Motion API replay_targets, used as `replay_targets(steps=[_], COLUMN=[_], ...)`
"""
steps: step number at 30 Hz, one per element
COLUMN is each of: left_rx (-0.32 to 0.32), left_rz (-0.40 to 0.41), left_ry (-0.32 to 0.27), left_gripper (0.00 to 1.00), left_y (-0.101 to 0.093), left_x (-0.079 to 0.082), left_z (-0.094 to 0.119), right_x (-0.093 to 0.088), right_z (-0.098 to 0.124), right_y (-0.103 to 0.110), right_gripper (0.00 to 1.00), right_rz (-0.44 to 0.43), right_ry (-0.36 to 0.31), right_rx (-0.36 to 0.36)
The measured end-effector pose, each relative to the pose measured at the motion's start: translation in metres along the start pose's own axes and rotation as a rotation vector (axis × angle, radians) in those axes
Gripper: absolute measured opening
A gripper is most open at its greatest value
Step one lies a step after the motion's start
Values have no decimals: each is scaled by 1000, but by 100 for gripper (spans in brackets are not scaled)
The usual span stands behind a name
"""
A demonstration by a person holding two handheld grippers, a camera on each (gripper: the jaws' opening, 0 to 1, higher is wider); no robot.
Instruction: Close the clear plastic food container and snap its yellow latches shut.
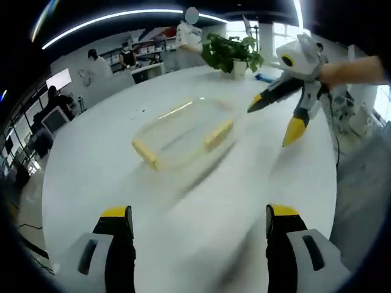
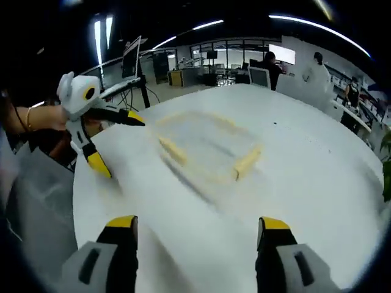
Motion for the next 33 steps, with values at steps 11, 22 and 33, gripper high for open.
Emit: replay_targets(steps=[11, 22, 33], left_rx=[3, 44, 89], left_rz=[41, 100, 170], left_ry=[-94, -205, -233], left_gripper=[90, 91, 89], left_y=[-19, -38, -39], left_x=[-1, -6, -27], left_z=[48, 95, 114], right_x=[-5, 1, -11], right_z=[29, 62, 67], right_y=[53, 86, 110], right_gripper=[81, 81, 80], right_rz=[-34, -112, -161], right_ry=[-75, -201, -214], right_rx=[-4, -56, -69])
Point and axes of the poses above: the point that each gripper's makers call its tool centre point, and the gripper's own axes: z roughly backward along the fingers, y roughly to its left, x roughly out of its top, the point moved 6 cm from there along z, roughly backward along the fingers, and after that the axes turned 7 degrees about z, right-handed, at the moved point
